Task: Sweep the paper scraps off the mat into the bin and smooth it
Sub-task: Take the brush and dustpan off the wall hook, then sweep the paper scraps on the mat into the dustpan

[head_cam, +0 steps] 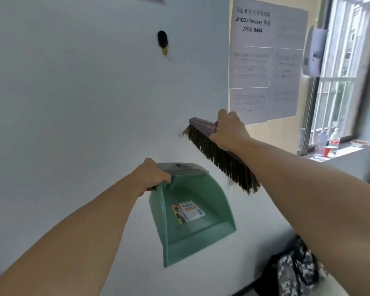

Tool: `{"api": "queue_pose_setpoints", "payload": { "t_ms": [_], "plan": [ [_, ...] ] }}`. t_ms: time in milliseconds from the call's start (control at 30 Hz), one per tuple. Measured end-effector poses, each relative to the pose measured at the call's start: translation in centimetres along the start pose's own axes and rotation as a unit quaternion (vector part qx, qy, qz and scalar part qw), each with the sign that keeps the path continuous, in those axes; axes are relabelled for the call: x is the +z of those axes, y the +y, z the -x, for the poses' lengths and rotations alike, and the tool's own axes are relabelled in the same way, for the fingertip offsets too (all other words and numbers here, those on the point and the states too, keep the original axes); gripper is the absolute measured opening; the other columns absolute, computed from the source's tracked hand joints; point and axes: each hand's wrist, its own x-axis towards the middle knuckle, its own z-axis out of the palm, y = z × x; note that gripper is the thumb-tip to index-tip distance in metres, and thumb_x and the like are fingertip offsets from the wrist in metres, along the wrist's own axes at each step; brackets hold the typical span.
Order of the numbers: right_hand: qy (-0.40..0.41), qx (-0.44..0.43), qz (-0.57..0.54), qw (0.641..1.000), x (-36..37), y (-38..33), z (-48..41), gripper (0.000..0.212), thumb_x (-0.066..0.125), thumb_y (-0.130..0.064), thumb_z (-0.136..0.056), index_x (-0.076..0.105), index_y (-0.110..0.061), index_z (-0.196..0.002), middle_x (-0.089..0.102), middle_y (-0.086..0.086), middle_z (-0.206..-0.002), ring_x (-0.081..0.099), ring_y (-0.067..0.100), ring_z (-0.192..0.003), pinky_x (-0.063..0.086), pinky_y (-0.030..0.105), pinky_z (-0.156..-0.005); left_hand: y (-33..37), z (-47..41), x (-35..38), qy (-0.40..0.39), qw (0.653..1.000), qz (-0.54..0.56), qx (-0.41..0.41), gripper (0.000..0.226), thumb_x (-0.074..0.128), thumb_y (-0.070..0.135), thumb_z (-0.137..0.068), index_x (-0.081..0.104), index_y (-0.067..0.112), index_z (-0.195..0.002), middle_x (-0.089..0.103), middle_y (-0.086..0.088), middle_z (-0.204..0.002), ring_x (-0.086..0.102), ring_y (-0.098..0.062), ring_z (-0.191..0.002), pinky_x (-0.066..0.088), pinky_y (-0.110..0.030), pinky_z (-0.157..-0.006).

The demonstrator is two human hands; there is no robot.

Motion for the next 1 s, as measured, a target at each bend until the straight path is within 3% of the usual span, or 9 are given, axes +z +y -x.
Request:
{"api": "queue_pose_setpoints", "payload": {
  "t_ms": [67,133,233,367,500,600,800,933,1000],
  "plan": [
    [-0.015,0.018,0.016,1.0,-0.2,1.1,2.3,0.033,0.06,-0.016,-0.088,0.043,-0.006,-0.114,0.041,0.013,-0.11,0.048,0.027,-0.084,0.04,0.033,-0.068,-0.2,1.4,1.4,-0.034,0.999,0.028,0.011,0.081,0.083,0.027,-0.072,0.034,0.014,-0.136,0.052,-0.012,-0.121,0.059,-0.029,-0.102,0.056,-0.043,-0.087],
    [-0.027,0.038,0.021,0.999,-0.3,2.1,4.3,0.032,0.059,-0.014,-0.089,0.043,-0.006,-0.115,0.042,0.016,-0.116,0.053,0.031,-0.091,0.039,0.033,-0.069,0.1,2.5,3.0,-0.03,0.999,0.019,0.026,0.083,0.08,0.043,-0.075,0.036,0.015,-0.14,0.051,-0.013,-0.129,0.059,-0.031,-0.106,0.054,-0.046,-0.091],
    [-0.037,0.059,0.014,0.998,-0.3,3.4,6.8,0.032,0.058,-0.015,-0.09,0.042,-0.006,-0.117,0.041,0.016,-0.118,0.055,0.035,-0.102,0.04,0.034,-0.072,0.9,4.0,5.1,-0.001,0.999,0.004,0.043,0.055,0.065,0.055,-0.081,0.058,0.006,-0.106,0.065,-0.016,-0.112,0.063,-0.027,-0.09,0.057,-0.038,-0.081],
    [-0.024,0.067,-0.006,0.997,-0.9,5.8,9.2,0.034,0.057,-0.013,-0.091,0.041,-0.006,-0.12,0.042,0.017,-0.119,0.052,0.036,-0.106,0.039,0.034,-0.075,1.5,6.2,7.4,0.018,0.999,-0.004,0.029,0.029,0.059,0.041,-0.089,0.061,0.015,-0.101,0.066,-0.012,-0.101,0.065,-0.029,-0.093,0.058,-0.046,-0.084],
    [-0.053,0.094,-0.053,0.993,-2.1,8.7,11.4,0.033,0.057,-0.014,-0.091,0.038,-0.005,-0.118,0.051,0.016,-0.114,0.055,0.035,-0.103,0.043,0.036,-0.075,1.8,9.2,10.6,0.004,0.999,0.042,-0.025,0.008,0.057,0.018,-0.092,0.052,0.016,-0.099,0.063,-0.013,-0.102,0.065,-0.028,-0.093,0.061,-0.043,-0.073],
    [-0.083,0.093,-0.058,0.99,-3.2,11.2,13.9,0.031,0.056,-0.015,-0.092,0.037,-0.007,-0.115,0.054,0.013,-0.106,0.057,0.034,-0.096,0.046,0.038,-0.073,2.3,12.0,13.6,0.022,0.995,0.08,-0.062,0.013,0.056,0.009,-0.088,0.051,0.011,-0.1,0.062,-0.016,-0.103,0.066,-0.03,-0.091,0.062,-0.041,-0.067],
    [-0.134,0.043,-0.085,0.986,-6.0,18.8,19.8,0.021,0.051,-0.009,-0.089,0.033,-0.013,-0.1,0.046,0.002,-0.083,0.049,0.025,-0.08,0.04,0.034,-0.064,3.8,18.8,21.2,0.062,0.963,0.197,-0.173,0.037,0.061,0.012,-0.076,0.055,0.003,-0.112,0.067,-0.02,-0.101,0.071,-0.034,-0.083,0.061,-0.045,-0.059],
    [-0.174,0.043,-0.086,0.98,-7.5,23.2,23.8,0.024,0.049,-0.006,-0.089,0.028,-0.015,-0.097,0.045,-0.005,-0.08,0.048,0.02,-0.071,0.036,0.029,-0.058,4.1,23.6,26.1,0.112,0.943,0.223,-0.22,0.017,0.051,0.011,-0.088,0.06,-0.001,-0.095,0.063,-0.016,-0.077,0.063,-0.025,-0.064,0.056,-0.033,-0.047],
    [-0.197,0.032,-0.073,0.977,-7.8,24.4,25.6,0.021,0.049,-0.008,-0.09,0.03,-0.014,-0.096,0.044,0.0,-0.08,0.048,0.024,-0.074,0.038,0.03,-0.06,4.3,26.3,28.2,0.131,0.937,0.23,-0.229,0.018,0.049,0.017,-0.095,0.059,0.002,-0.093,0.058,-0.014,-0.073,0.057,-0.023,-0.06,0.055,-0.031,-0.045]
  ]
}}
